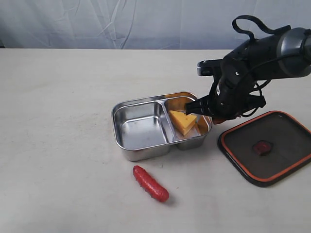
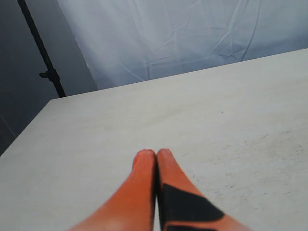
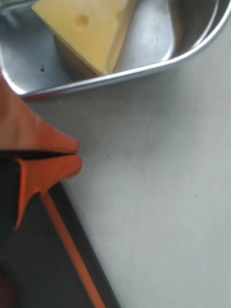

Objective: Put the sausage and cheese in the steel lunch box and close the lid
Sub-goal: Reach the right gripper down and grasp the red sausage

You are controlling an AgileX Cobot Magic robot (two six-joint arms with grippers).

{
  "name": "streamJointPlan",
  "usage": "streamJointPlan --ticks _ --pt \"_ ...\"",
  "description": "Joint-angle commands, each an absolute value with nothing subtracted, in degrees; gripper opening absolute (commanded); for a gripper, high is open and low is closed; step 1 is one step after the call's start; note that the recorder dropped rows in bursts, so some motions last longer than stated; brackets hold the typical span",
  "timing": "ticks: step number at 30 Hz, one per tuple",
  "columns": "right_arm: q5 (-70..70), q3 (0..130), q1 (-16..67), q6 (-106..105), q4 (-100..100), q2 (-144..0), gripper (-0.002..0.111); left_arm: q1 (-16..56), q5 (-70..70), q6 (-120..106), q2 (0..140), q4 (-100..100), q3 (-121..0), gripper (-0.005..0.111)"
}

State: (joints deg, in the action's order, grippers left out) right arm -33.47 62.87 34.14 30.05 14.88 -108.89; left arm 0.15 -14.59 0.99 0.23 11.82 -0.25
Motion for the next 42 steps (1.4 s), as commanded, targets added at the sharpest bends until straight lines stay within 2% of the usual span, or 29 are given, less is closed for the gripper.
streamJointPlan --ticks 1,14,26,31,36,39,42 --pt "-33.6 63.1 34.0 22.1 6.4 -108.5 0.000 0.7 -13.8 1.0 0.0 11.6 0.0 0.000" --pt "-41.1 63.1 34.5 7.1 -7.4 -108.2 0.000 0.7 -13.8 1.0 0.0 11.6 0.0 0.000" --pt "-49.9 63.1 35.2 10.6 -1.6 -97.7 0.000 0.7 -13.8 1.0 0.0 11.6 0.0 0.000" --pt "-50.1 63.1 42.3 1.3 -9.2 -91.8 0.000 0.7 -13.8 1.0 0.0 11.6 0.0 0.000" --pt "-44.9 63.1 53.1 -8.8 -16.4 -93.0 0.001 0.7 -13.8 1.0 0.0 11.6 0.0 0.000" --pt "-42.5 63.1 56.9 -5.6 -15.3 -96.4 0.009 0.8 -13.8 1.0 0.0 11.6 0.0 0.000" --pt "-42.5 63.1 57.7 -2.9 -14.4 -100.3 0.031 0.9 -13.8 1.0 0.0 11.6 0.0 0.000"
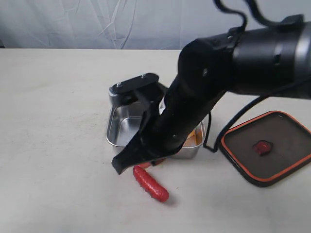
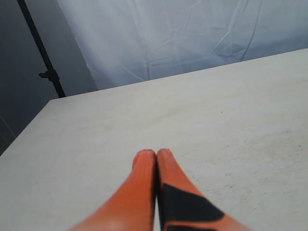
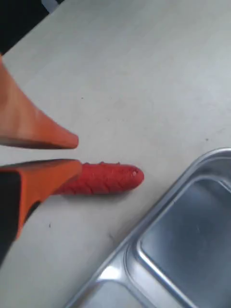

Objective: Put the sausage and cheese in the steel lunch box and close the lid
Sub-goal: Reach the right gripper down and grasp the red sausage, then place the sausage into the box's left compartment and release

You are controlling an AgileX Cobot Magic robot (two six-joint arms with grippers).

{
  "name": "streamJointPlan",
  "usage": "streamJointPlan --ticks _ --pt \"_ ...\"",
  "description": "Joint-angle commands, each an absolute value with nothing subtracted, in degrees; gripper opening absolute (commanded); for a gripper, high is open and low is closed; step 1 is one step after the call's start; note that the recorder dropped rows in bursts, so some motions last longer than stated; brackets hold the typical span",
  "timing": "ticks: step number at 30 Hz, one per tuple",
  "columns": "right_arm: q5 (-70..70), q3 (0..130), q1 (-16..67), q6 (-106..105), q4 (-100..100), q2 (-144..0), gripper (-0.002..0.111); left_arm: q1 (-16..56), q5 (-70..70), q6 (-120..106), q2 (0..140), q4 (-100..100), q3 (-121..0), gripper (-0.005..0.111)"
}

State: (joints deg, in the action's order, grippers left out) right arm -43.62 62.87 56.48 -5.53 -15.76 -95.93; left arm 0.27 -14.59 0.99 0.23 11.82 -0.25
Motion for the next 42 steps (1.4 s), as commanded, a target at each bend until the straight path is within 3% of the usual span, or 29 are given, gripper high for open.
streamJointPlan --ticks 1,3,4,11,22,24,25,26,27,35,42 --pt "-42.6 63.1 57.7 -2.9 -14.4 -101.5 0.042 1.1 -13.8 1.0 0.0 11.6 0.0 0.000" --pt "-42.6 63.1 57.7 -2.8 -14.2 -103.3 0.059 1.3 -13.8 1.0 0.0 11.6 0.0 0.000" --pt "-42.4 63.1 57.7 -2.8 -14.2 -104.2 0.063 1.3 -13.8 1.0 0.0 11.6 0.0 0.000" --pt "-40.7 63.1 57.7 -2.7 -13.3 -108.1 0.048 1.3 -13.8 1.0 0.0 11.6 0.0 0.000" --pt "-39.7 63.1 57.7 -3.0 -11.6 -111.1 0.047 1.3 -13.8 1.0 0.0 11.6 0.0 0.000" --pt "-40.0 63.1 57.7 -3.0 -11.6 -111.1 0.040 1.3 -13.8 1.0 0.0 11.6 0.0 0.000" --pt "-40.8 63.1 57.7 -3.0 -11.6 -111.1 0.023 1.3 -13.8 1.0 0.0 11.6 0.0 0.000" --pt "-41.2 63.1 57.7 -3.0 -11.6 -111.1 0.015 1.3 -13.8 1.0 0.0 11.6 0.0 0.000" --pt "-42.2 63.1 57.7 -3.0 -11.6 -111.1 0.000 1.3 -13.8 1.0 0.0 11.6 0.0 0.000" --pt "-47.3 65.0 57.7 -11.9 -21.0 -102.3 0.000 1.3 -13.8 1.0 0.0 11.6 0.0 0.000" --pt "-35.9 73.8 56.9 5.2 0.4 -103.0 0.000 1.3 -13.8 1.0 0.0 11.6 0.0 0.000"
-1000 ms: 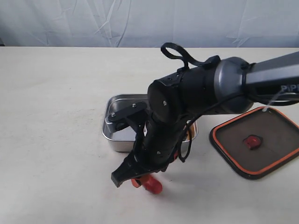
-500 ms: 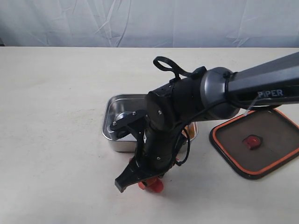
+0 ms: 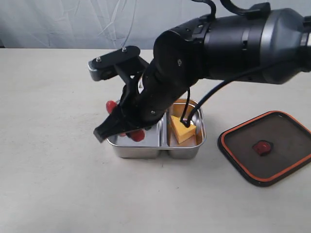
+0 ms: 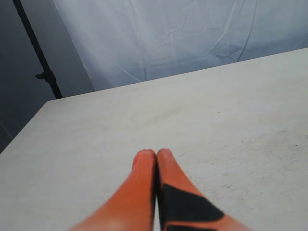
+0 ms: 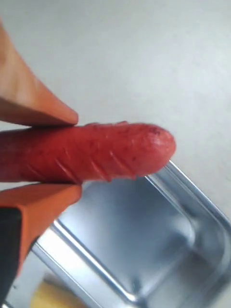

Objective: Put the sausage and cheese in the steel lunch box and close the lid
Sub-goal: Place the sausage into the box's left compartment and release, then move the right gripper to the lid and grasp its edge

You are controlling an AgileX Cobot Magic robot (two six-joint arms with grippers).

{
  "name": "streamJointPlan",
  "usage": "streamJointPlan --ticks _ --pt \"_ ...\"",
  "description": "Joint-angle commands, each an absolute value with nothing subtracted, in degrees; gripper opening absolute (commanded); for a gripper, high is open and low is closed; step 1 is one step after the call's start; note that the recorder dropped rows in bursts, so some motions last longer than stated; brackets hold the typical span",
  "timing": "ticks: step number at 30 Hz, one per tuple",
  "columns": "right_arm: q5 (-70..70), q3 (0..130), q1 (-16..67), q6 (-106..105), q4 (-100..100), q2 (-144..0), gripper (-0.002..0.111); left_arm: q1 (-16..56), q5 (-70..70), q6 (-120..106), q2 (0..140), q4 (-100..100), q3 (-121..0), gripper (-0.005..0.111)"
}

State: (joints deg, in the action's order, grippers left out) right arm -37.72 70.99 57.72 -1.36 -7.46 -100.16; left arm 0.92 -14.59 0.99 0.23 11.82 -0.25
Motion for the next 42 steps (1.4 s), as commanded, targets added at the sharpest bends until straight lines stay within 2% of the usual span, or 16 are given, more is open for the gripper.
streamJointPlan --ticks 1,9,11,13,17,19,24,29,34,38,42 --pt "-35.9 74.3 56.4 5.2 0.7 -104.3 0.000 1.3 -13.8 1.0 0.0 11.6 0.0 0.000" --pt "-34.0 75.8 56.0 5.1 1.7 -113.2 0.000 1.3 -13.8 1.0 0.0 11.6 0.0 0.000" --pt "-34.0 75.8 56.0 5.3 4.2 -114.1 0.003 1.3 -13.8 1.0 0.0 11.6 0.0 0.000" --pt "-34.0 75.8 56.0 6.5 6.2 -114.2 0.014 1.3 -13.8 1.0 0.0 11.6 0.0 0.000" --pt "-33.7 75.8 56.0 7.8 7.0 -113.4 0.046 1.3 -13.8 1.0 0.0 11.6 0.0 0.000" --pt "-34.2 75.8 56.0 8.8 6.9 -112.4 0.054 1.3 -13.8 1.0 0.0 11.6 0.0 0.000" --pt "-37.9 75.8 56.0 10.1 7.2 -108.8 0.048 1.3 -13.8 1.0 0.0 11.6 0.0 0.000" --pt "-50.1 75.5 56.0 16.2 13.3 -102.1 0.036 1.3 -13.8 1.0 0.0 11.6 0.0 0.000" --pt "-60.0 68.9 54.0 23.1 22.4 -94.7 0.036 1.9 -13.8 1.0 0.0 11.6 0.0 0.000" --pt "-53.8 53.9 45.8 23.1 21.1 -87.9 0.036 2.5 -13.8 1.0 0.0 11.6 0.0 0.000" --pt "-44.7 45.1 39.4 18.4 19.5 -88.6 0.036 2.5 -13.8 1.0 0.0 11.6 0.0 0.000"
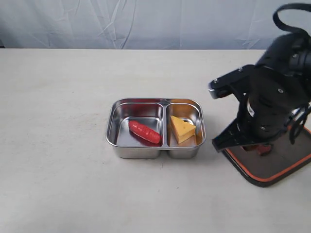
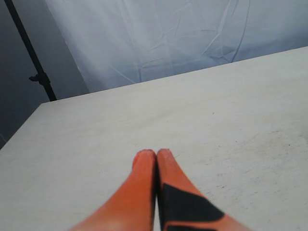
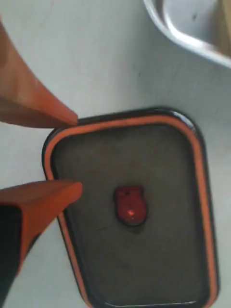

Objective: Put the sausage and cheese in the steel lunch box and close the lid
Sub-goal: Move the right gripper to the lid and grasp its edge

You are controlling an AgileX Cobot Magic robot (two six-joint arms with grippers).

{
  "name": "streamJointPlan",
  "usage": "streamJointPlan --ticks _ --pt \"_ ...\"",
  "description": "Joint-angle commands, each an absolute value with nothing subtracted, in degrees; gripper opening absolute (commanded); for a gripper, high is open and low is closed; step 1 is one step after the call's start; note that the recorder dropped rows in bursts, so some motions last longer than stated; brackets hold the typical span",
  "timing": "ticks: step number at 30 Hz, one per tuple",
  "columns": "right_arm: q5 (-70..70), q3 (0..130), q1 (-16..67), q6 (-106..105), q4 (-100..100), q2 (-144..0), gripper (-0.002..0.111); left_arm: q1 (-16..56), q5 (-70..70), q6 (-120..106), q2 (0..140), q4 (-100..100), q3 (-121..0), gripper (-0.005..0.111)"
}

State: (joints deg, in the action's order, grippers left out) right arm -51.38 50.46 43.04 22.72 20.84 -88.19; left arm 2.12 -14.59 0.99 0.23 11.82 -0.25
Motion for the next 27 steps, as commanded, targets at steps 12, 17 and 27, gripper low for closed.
streamJointPlan --ticks 12,17,27 --pt "-32.9 38.2 39.4 17.5 17.7 -94.9 0.036 2.5 -13.8 1.0 0.0 11.6 0.0 0.000" --pt "-30.8 37.8 39.4 17.5 18.2 -95.8 0.036 2.5 -13.8 1.0 0.0 11.6 0.0 0.000" --pt "-28.8 37.8 32.8 17.6 18.1 -98.6 0.036 2.5 -13.8 1.0 0.0 11.6 0.0 0.000"
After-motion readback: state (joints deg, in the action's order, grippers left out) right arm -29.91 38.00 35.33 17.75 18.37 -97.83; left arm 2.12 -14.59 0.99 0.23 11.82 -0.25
